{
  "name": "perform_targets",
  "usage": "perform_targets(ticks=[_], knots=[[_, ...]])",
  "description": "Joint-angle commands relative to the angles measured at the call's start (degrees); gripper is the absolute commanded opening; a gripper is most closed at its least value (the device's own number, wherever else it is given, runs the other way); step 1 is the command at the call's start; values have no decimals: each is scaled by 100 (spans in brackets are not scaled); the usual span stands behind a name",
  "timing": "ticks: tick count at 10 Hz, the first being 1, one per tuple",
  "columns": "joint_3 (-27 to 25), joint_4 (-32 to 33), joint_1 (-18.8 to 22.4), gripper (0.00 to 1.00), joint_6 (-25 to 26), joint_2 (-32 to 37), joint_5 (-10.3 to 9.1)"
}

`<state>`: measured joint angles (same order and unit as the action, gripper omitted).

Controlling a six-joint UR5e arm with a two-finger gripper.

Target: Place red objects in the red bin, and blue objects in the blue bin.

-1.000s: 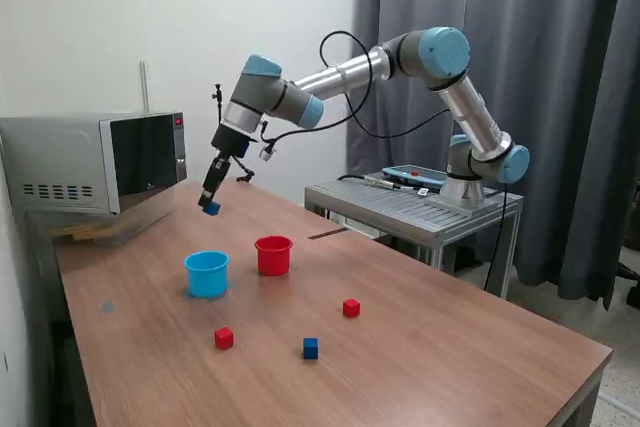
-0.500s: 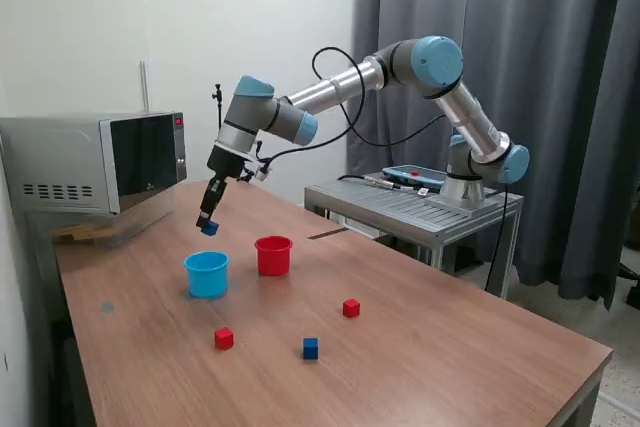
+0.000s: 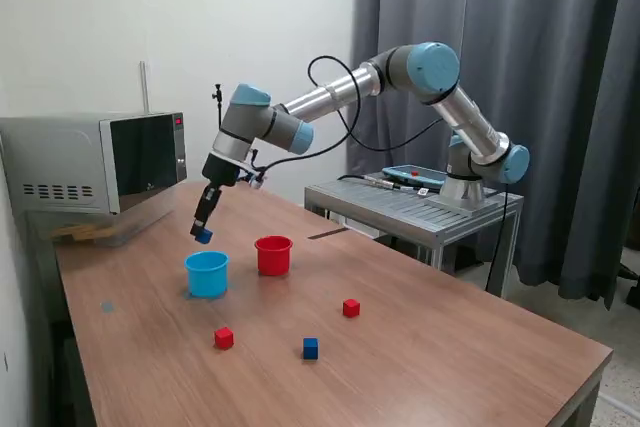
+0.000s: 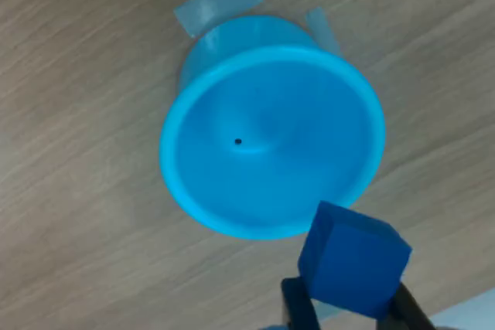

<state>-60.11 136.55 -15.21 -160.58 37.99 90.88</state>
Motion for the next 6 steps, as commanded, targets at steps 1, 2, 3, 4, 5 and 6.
perform_targets(ticks=[1, 2, 3, 4, 5, 6], knots=[[-19, 4, 1, 0, 0, -37, 0], [-36, 4, 1, 0, 0, -37, 0], [-36, 4, 1, 0, 0, -54, 0], [-54, 4, 1, 0, 0, -72, 0], [-63, 4, 1, 100, 0, -72, 0], [-63, 4, 1, 100, 0, -81, 44]])
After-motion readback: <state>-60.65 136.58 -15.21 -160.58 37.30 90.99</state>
